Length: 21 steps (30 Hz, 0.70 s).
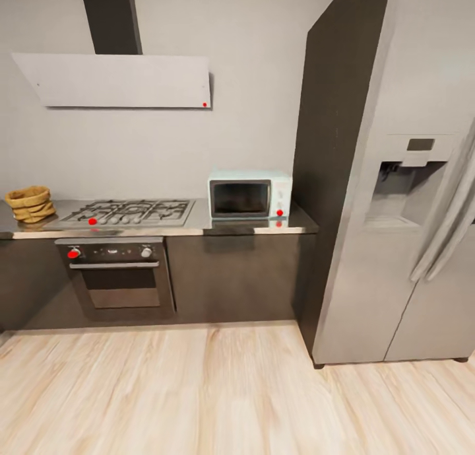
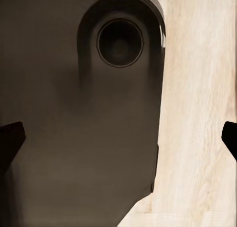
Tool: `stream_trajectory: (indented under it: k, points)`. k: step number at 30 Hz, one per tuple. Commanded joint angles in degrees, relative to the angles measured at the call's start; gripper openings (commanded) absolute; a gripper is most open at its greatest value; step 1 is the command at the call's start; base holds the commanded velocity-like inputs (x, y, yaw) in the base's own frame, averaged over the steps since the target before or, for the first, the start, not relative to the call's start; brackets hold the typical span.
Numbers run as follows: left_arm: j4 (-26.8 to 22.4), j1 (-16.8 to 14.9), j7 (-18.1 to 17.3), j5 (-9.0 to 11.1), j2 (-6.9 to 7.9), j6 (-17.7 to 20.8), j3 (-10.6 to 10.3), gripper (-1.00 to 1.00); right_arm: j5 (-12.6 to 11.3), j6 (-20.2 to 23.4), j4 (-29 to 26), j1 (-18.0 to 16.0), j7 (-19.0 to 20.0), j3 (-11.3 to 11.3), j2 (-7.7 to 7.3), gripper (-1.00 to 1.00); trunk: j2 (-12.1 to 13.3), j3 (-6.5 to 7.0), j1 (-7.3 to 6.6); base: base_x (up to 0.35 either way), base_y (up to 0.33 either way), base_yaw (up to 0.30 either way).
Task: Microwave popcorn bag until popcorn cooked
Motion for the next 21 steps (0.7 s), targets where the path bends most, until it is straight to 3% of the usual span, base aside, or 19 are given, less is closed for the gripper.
stream_trajectory:
  k: [1, 21]
  points:
    - [-0.1, 0.0, 0.0, 0.2, -0.01, -0.1, 0.2, 1.00, 0.0, -0.2, 0.0, 0.0, -0.1, 0.0, -0.04, 1.00, 0.0, -0.04, 0.03, 0.271, 0.000, 0.117]
    - [-0.1, 0.0, 0.0, 0.2, -0.02, -0.1, 0.2, 1.00, 0.2, -0.2, 0.0, 0.0, 0.0, 0.1, -0.36, 1.00, 0.0, -0.04, 0.03, 0.270, 0.000, 0.006]
